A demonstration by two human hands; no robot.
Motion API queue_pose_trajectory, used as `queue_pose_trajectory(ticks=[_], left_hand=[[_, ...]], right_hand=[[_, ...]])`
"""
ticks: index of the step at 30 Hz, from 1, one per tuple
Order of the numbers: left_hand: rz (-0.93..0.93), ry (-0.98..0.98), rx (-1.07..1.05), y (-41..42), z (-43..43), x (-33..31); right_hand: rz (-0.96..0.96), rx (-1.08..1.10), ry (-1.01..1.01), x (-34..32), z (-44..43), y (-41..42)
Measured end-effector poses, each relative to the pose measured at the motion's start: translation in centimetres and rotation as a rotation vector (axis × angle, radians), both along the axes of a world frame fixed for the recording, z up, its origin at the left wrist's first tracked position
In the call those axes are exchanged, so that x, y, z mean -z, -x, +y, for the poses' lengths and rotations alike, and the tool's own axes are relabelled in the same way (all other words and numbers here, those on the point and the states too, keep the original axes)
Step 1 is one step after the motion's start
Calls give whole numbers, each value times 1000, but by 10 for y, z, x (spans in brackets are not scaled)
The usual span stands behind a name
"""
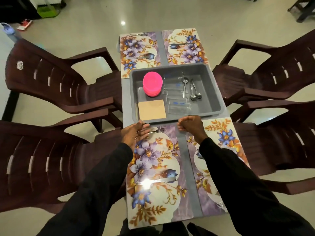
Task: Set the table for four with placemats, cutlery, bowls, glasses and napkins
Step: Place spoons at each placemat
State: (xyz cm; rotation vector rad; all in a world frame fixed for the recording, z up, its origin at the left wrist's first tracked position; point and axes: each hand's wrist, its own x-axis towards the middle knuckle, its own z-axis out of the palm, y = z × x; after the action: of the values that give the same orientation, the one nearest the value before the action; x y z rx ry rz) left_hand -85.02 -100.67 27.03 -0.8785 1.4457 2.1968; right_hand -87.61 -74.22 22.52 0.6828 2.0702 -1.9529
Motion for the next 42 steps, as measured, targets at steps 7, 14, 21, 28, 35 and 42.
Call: queue_pose_trajectory(ticks=[7, 14, 21, 28, 35, 42], left_hand=[[-4, 3, -62, 24, -2, -1], [4, 43, -106, 57, -13, 5], [-22, 46, -94, 86, -15, 13], [-50, 44, -98, 112, -16, 19], [-45, 59, -94, 134, -9, 28], [-50, 30, -34, 150, 10, 41]], right_hand=[[14, -45, 52, -3, 5, 38], [15, -80, 10, -2, -3, 81], [-15, -116, -18, 11, -8, 113], [-16, -132, -47, 20, -14, 146], [24, -118, -65, 20, -6, 168], [20, -41, -125, 26, 36, 189]])
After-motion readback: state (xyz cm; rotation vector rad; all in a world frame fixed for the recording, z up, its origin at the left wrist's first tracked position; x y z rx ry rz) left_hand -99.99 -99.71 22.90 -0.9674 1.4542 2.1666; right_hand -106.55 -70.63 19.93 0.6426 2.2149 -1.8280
